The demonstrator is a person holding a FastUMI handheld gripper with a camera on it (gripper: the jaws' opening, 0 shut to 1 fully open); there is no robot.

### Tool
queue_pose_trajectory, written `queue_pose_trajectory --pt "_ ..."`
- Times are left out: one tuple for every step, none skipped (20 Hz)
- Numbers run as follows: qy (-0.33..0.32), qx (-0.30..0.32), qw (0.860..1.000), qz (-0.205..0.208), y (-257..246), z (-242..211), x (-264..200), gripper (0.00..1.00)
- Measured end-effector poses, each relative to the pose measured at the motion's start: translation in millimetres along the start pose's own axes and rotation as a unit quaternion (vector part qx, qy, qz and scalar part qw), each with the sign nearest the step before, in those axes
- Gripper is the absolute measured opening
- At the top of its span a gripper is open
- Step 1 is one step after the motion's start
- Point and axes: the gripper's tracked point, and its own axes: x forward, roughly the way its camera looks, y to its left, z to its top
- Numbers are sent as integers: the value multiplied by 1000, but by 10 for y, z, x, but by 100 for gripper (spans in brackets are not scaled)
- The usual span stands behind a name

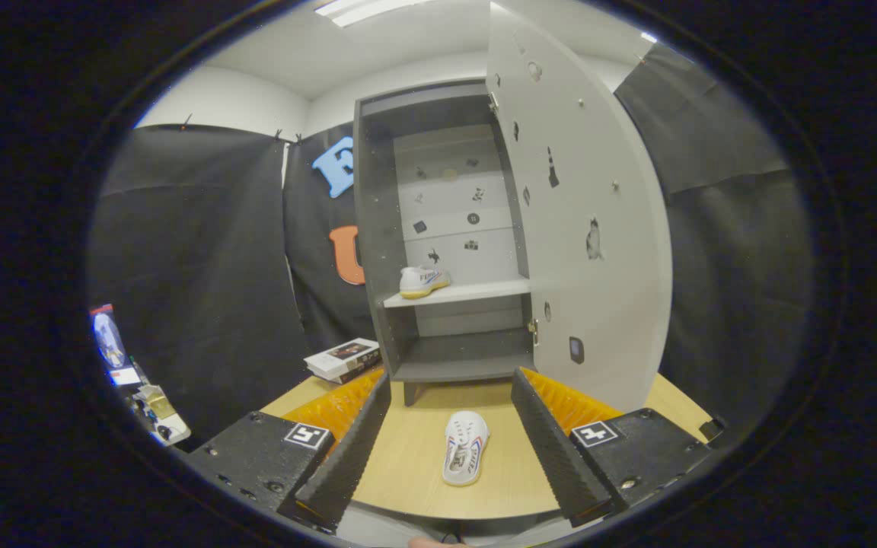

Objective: Open the shoe cabinet door, grab the shoes and put them into the shoe cabinet, then close the shoe cabinet door.

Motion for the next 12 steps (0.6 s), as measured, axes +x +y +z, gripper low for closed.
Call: queue_pose_trajectory --pt "5 -11 1000 5 71 -135 90 100" --pt "11 -22 1000 4 106 -275 186 100" --pt "20 -31 999 1 125 -441 288 100" --pt "30 -40 999 4 183 -597 371 100" --pt "39 -47 998 6 250 -758 459 100" --pt "49 -51 998 3 294 -928 545 100" --pt "62 -56 997 1 344 -1113 633 100" --pt "77 -63 995 3 398 -1309 718 100" --pt "93 -67 993 4 449 -1495 803 100" --pt "105 -67 992 3 468 -1643 879 100" --pt "114 -65 991 2 481 -1767 964 100" --pt "121 -63 991 -6 455 -1867 1054 100"
